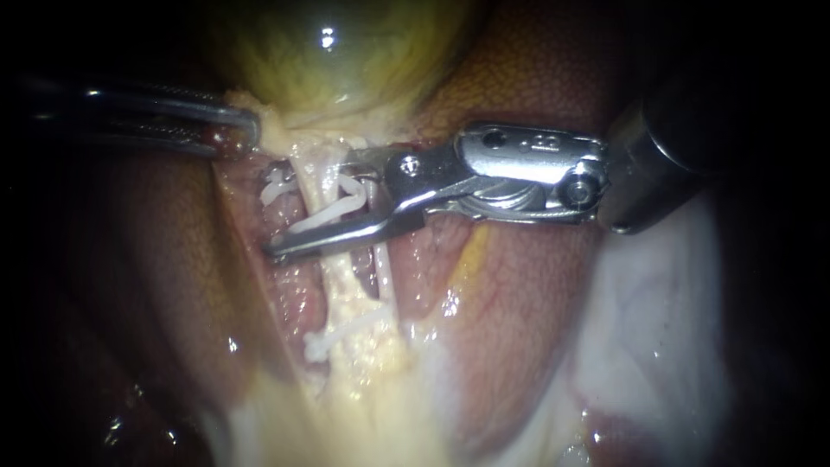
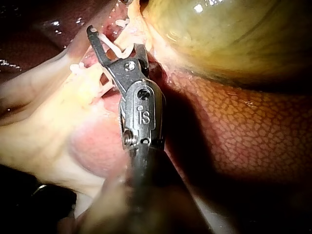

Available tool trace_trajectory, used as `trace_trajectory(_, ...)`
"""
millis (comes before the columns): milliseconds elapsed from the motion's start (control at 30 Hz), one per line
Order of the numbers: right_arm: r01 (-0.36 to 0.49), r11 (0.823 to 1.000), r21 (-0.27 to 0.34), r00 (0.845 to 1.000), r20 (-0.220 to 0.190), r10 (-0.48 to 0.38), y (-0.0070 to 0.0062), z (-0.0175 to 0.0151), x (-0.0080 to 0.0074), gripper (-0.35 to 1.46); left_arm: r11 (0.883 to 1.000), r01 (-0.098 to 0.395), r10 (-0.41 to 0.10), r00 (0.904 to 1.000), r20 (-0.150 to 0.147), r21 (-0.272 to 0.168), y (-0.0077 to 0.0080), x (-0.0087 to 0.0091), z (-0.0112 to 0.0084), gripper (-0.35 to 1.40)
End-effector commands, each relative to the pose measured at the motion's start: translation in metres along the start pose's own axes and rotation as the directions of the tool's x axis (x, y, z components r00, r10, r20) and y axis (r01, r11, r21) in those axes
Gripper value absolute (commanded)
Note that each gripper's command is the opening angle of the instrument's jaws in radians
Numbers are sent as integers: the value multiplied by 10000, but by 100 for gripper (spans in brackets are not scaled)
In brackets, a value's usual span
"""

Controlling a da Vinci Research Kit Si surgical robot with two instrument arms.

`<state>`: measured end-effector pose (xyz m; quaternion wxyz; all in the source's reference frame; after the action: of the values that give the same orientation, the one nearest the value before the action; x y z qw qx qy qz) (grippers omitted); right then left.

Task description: Clipping second clip left tube

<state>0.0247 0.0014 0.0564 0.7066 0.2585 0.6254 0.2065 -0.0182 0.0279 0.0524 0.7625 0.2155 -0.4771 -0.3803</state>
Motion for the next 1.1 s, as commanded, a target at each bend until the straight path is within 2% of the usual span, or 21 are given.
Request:
trace_trajectory(33, -2, 10000, 7, 10000, 0, 2, 0, 0, 0, 41, 10000, 2, -2, 10000, 1, 0, 0, 0, 0, -35)
trace_trajectory(167, -4, 9998, 198, 10000, 9, 3, -1, -1, 0, 41, 10000, 2, -2, 10000, 1, 0, 0, 0, 0, -35)
trace_trajectory(267, 63, 9965, 828, 9998, -170, -49, -4, -5, -1, 40, 10000, 2, -2, 10000, 1, 0, 0, 0, 0, -35)
trace_trajectory(367, -349, 9883, 1486, 9982, -439, 419, -6, -8, -1, 40, 10000, 1, -1, 10000, 1, 1, 0, 0, 0, -35)
trace_trajectory(500, -1068, 9635, 2454, 9891, -721, 1281, -8, -12, -4, 40, 10000, 2, -2, 10000, 1, 1, 0, 0, 0, -35)
trace_trajectory(600, -1184, 9449, 3053, 9850, -844, 1507, -8, -12, -5, 39, 10000, 2, -2, 10000, 2, 0, 0, 0, 0, -35)
trace_trajectory(833, -1241, 9049, 4072, 9849, -601, 1621, -10, -10, -10, 39, 10000, 0, 0, 10000, 3, -4, 0, 0, 1, -35)
trace_trajectory(1100, -1367, 8671, 4789, 9855, -232, 1681, -25, -2, -35, 36, 10000, -2, 2, 10000, 4, -5, 0, 0, 1, -35)
